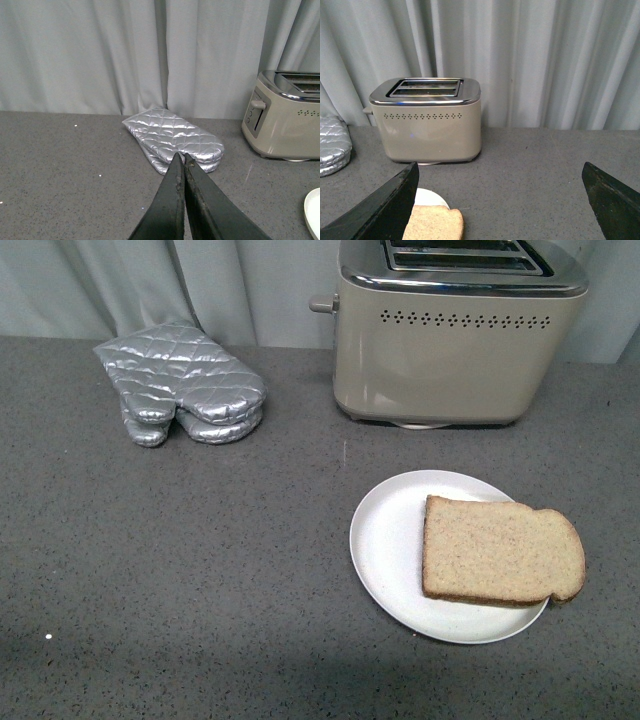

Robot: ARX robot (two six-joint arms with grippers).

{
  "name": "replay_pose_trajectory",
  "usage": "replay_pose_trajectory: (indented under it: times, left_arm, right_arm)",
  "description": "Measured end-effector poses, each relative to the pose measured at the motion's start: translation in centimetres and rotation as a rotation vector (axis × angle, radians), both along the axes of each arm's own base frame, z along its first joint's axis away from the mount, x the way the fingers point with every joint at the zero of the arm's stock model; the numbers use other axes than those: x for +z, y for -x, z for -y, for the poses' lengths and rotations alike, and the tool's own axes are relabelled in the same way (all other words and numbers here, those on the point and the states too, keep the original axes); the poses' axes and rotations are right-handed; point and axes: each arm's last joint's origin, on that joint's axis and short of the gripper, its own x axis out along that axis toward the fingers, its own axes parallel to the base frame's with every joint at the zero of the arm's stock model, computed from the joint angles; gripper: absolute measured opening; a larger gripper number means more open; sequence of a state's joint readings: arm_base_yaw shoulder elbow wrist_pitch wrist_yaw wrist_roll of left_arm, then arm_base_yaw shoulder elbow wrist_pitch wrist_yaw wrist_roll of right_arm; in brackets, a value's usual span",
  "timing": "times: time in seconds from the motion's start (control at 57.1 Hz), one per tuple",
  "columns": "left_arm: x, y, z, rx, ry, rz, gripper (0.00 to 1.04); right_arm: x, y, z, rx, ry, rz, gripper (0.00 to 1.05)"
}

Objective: Put bread into toaster

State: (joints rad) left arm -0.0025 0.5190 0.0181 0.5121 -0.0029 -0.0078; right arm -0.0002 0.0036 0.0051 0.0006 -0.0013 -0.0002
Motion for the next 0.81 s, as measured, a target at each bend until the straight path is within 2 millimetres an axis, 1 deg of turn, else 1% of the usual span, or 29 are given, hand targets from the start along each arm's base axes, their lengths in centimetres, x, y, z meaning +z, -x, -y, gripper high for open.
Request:
replay_pose_trajectory:
  times: [0.385, 0.806]
  left_arm:
    - [0.2, 1.5, 0.0, 0.0, 0.0, 0.01, 0.04]
    - [0.2, 2.3, 0.0, 0.0, 0.0, 0.01, 0.04]
  right_arm:
    - [0.0, 0.0, 0.0, 0.0, 0.0, 0.0, 0.95]
    - [0.0, 0.0, 0.0, 0.0, 0.0, 0.0, 0.95]
